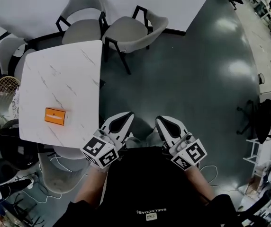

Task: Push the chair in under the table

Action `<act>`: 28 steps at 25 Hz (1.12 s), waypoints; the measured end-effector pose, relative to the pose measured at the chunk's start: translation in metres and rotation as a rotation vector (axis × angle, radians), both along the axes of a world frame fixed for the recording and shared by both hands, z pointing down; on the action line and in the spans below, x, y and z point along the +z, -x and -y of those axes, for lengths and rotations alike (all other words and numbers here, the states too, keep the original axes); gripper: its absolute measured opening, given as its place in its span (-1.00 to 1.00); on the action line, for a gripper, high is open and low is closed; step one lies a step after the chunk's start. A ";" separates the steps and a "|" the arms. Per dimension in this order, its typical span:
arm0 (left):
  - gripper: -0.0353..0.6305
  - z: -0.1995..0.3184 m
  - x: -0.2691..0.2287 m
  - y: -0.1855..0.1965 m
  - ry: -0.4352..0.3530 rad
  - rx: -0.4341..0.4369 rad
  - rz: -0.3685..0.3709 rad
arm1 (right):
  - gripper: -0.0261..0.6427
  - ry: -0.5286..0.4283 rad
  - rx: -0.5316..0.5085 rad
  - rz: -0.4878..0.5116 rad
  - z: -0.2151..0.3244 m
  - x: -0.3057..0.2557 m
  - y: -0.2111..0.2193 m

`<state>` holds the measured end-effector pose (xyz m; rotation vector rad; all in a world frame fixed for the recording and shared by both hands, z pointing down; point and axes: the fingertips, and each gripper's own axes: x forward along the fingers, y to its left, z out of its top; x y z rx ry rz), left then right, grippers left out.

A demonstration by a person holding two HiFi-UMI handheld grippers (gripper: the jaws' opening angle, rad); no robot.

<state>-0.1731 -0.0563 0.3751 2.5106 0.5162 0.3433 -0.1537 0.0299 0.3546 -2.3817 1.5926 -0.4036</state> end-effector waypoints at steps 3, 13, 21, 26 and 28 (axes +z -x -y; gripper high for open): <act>-0.91 0.015 0.004 0.001 0.009 -0.027 0.009 | -0.89 0.031 -0.026 -0.036 0.013 0.002 0.002; -0.90 0.018 0.024 -0.056 -0.075 -0.036 0.059 | -0.89 0.039 -0.079 -0.034 0.024 0.017 -0.059; -0.74 0.004 0.029 -0.163 -0.136 -0.064 0.082 | -0.89 -0.004 -0.106 0.013 0.015 0.016 -0.173; -0.67 -0.003 0.034 -0.223 -0.249 -0.101 0.102 | -0.89 -0.003 -0.142 0.002 -0.001 0.015 -0.222; -0.65 -0.003 0.038 -0.240 -0.323 -0.113 0.113 | -0.89 -0.004 -0.138 0.003 -0.009 0.015 -0.239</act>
